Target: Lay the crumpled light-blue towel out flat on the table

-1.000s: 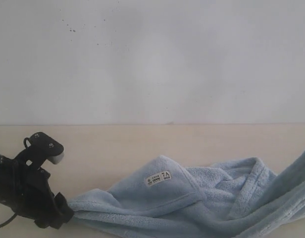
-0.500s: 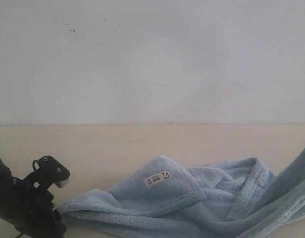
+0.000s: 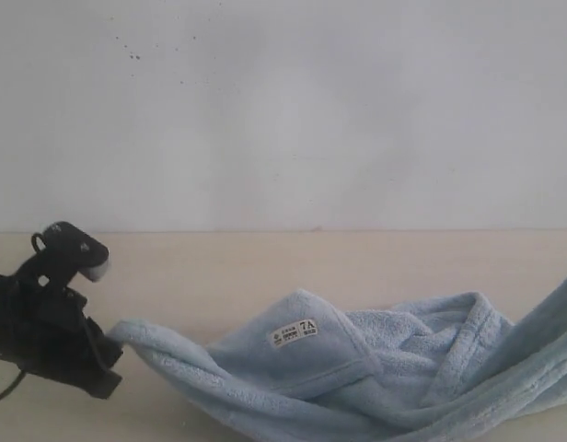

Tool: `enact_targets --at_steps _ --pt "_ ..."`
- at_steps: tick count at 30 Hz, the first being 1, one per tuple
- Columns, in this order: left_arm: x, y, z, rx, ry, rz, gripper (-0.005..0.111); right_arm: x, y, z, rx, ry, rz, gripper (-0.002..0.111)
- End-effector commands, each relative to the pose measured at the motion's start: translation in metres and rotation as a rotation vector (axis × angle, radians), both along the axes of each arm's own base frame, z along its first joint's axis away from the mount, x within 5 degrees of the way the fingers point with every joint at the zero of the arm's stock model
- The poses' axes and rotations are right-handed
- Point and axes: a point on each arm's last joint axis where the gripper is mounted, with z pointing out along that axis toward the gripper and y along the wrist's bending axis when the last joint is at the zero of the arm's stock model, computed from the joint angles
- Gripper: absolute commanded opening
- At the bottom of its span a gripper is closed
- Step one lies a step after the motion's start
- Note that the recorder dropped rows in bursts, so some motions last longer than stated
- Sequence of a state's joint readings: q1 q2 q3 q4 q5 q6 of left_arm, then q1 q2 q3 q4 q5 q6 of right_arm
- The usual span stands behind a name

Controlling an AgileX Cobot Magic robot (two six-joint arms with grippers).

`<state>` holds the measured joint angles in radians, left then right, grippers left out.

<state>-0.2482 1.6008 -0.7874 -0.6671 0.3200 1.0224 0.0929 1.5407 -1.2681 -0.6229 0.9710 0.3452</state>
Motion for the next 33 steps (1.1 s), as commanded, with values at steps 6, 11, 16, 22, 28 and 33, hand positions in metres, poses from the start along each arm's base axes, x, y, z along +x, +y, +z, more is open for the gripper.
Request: enact_targets --at_steps 6,11,16,22,28,33 --pt "-0.057 0.006 0.115 -0.265 -0.235 0.083 0.004 -0.009 -0.029 0.0 0.026 0.008 -0.195 0.0" --pt "-0.095 0.014 0.155 -0.361 -0.342 0.104 0.004 -0.012 -0.016 -0.002 0.234 0.005 -0.174 0.0" --pt "-0.132 0.04 0.197 -0.47 -0.596 0.265 0.004 -0.036 -0.001 0.058 0.461 -0.361 -0.123 0.0" --pt "-0.158 0.048 0.211 -0.49 -0.676 0.266 0.004 -0.092 -0.002 0.117 0.523 -0.64 -0.111 0.0" --pt "-0.165 0.054 0.225 -0.553 -0.811 0.313 0.004 -0.154 -0.005 0.174 0.456 -1.018 0.013 0.0" --pt "-0.147 0.049 0.199 -0.451 -0.585 0.296 0.004 -0.123 -0.01 0.117 0.374 -0.705 -0.108 0.0"
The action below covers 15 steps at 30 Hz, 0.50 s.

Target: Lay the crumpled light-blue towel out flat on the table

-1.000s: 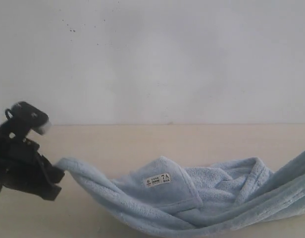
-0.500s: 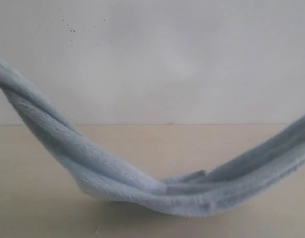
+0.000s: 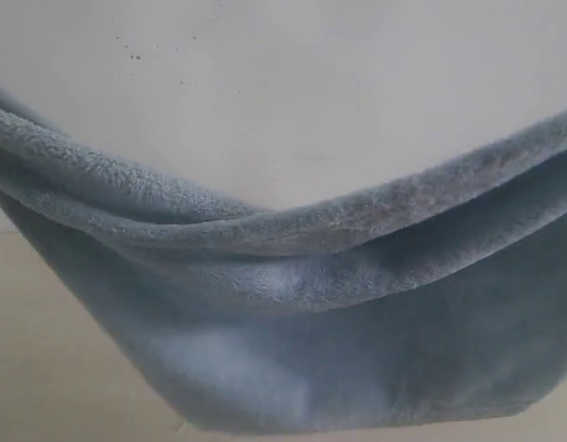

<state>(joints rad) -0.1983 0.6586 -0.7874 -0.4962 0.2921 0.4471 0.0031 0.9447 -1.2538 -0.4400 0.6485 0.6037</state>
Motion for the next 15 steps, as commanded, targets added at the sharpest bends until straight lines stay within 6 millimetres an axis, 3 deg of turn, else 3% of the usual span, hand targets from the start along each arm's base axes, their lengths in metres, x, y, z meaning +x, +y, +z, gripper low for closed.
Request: enact_targets --at_steps 1,4,7,15 --pt "0.016 -0.004 -0.025 0.06 0.245 -0.033 0.004 0.03 0.002 -0.061 -0.044 0.314 -0.01 0.0" --pt "0.024 0.003 -0.043 0.081 0.418 0.033 0.004 0.036 0.011 -0.099 -0.202 0.535 0.086 0.0" --pt "0.024 0.008 -0.043 0.033 0.437 0.102 0.004 0.034 0.014 -0.118 -0.292 0.616 0.143 0.0" --pt "0.009 0.009 -0.013 -0.155 0.189 0.102 0.004 0.021 0.018 -0.082 -0.227 0.277 0.148 0.0"
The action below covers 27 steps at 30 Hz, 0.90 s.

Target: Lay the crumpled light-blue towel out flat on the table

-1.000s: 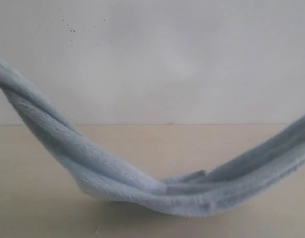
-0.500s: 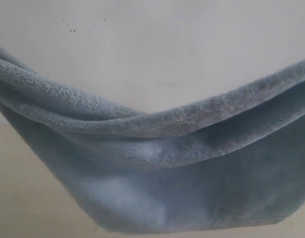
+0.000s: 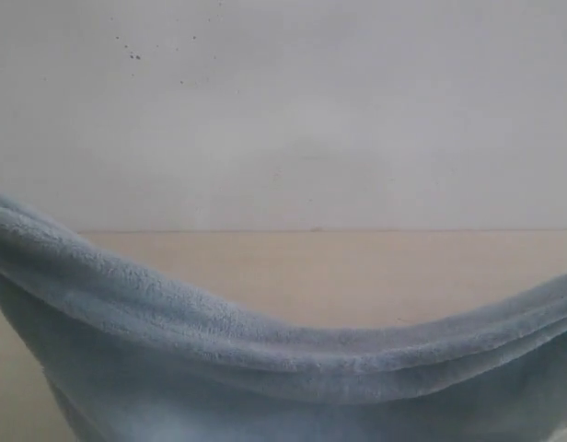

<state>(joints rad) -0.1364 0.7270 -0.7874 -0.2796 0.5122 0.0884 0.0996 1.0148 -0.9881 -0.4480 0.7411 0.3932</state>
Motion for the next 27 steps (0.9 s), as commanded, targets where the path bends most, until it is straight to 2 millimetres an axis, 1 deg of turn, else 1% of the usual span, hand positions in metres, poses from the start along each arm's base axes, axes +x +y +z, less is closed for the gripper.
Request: enact_targets --at_steps 1,3,6,7,9,10,14,19,20,21,23,27 --pt "-0.007 0.003 0.018 -0.069 -0.155 0.036 0.004 -0.01 0.001 0.023 -0.003 -0.197 0.036 0.0" --pt "-0.003 0.002 0.01 -0.047 -0.085 0.023 0.004 -0.007 0.0 0.017 -0.007 -0.14 0.016 0.0" --pt "0.003 -0.003 -0.01 -0.012 0.119 -0.021 0.004 0.004 -0.003 -0.008 -0.036 0.07 -0.038 0.0" --pt "0.004 -0.004 -0.016 -0.001 0.182 -0.035 0.004 0.008 -0.003 -0.017 -0.02 0.135 -0.054 0.0" --pt "0.004 -0.005 -0.022 0.021 0.247 -0.055 0.004 0.011 0.001 -0.023 0.022 0.181 -0.045 0.0" --pt "0.003 -0.005 -0.024 0.029 0.263 -0.063 0.004 0.011 0.005 -0.025 0.059 0.198 -0.019 0.0" --pt "0.0 -0.006 -0.027 0.072 0.297 -0.097 0.004 0.008 0.012 -0.029 0.05 0.261 0.096 0.0" --pt "-0.001 -0.005 -0.031 0.121 0.31 -0.118 0.004 0.005 0.012 -0.032 0.028 0.316 0.111 0.0" --pt "0.0 -0.004 -0.034 0.129 0.31 -0.112 0.004 0.005 0.012 -0.032 0.027 0.318 0.111 0.0" --pt "0.001 -0.004 -0.039 0.135 0.305 -0.103 0.004 0.007 0.012 -0.034 0.027 0.326 0.111 0.0" --pt "0.002 -0.003 -0.054 0.136 0.33 -0.095 0.004 0.01 0.012 -0.038 0.026 0.347 0.11 0.0" --pt "-0.002 -0.002 -0.097 0.127 0.427 -0.083 0.004 0.01 0.012 -0.064 0.024 0.418 0.112 0.0"
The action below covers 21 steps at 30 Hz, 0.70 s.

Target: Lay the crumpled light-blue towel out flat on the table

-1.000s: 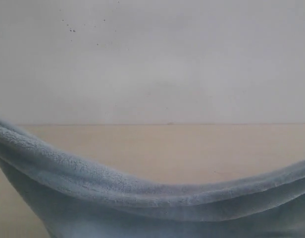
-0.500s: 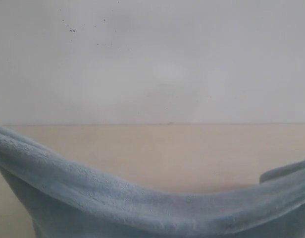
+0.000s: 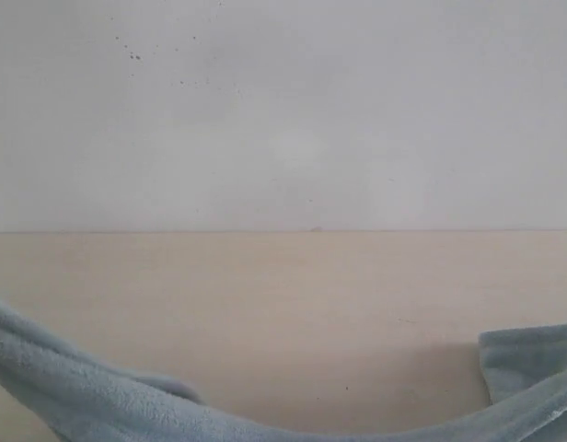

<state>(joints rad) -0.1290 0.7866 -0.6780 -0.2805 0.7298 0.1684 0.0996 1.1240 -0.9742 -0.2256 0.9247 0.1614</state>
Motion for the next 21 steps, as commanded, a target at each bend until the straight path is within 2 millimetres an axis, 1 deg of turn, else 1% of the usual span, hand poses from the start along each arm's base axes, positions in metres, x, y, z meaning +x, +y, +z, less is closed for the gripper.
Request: enact_targets --at_steps 1,3,5,8,12,15,17,19,21 --pt "-0.004 0.002 -0.045 0.017 0.087 0.017 0.004 -0.003 0.001 -0.03 -0.007 0.079 0.013 0.0" --pt "-0.008 0.003 -0.061 0.024 0.121 0.021 0.004 -0.006 0.001 -0.044 0.001 0.095 0.012 0.0" --pt "-0.01 0.004 -0.07 0.037 0.137 0.016 0.004 -0.007 0.002 -0.055 0.011 0.093 0.008 0.0" --pt "-0.008 0.004 -0.07 0.035 0.096 0.03 0.004 -0.006 0.003 -0.062 0.03 0.048 0.012 0.0" --pt "0.002 0.004 -0.062 -0.028 -0.029 0.088 0.004 0.002 0.006 -0.064 0.053 -0.067 0.042 0.0" --pt "0.016 0.006 -0.055 -0.1 -0.14 0.166 0.004 0.019 0.011 -0.068 0.091 -0.168 0.058 0.0" --pt "0.027 0.008 -0.055 -0.095 -0.195 0.205 0.004 0.035 0.015 -0.077 0.107 -0.206 0.079 0.0" --pt "0.043 0.01 -0.058 -0.082 -0.237 0.244 0.004 0.052 0.018 -0.085 0.116 -0.219 0.092 0.0" --pt "0.063 0.011 -0.054 -0.073 -0.282 0.273 0.004 0.072 0.02 -0.081 0.119 -0.241 0.095 0.0"
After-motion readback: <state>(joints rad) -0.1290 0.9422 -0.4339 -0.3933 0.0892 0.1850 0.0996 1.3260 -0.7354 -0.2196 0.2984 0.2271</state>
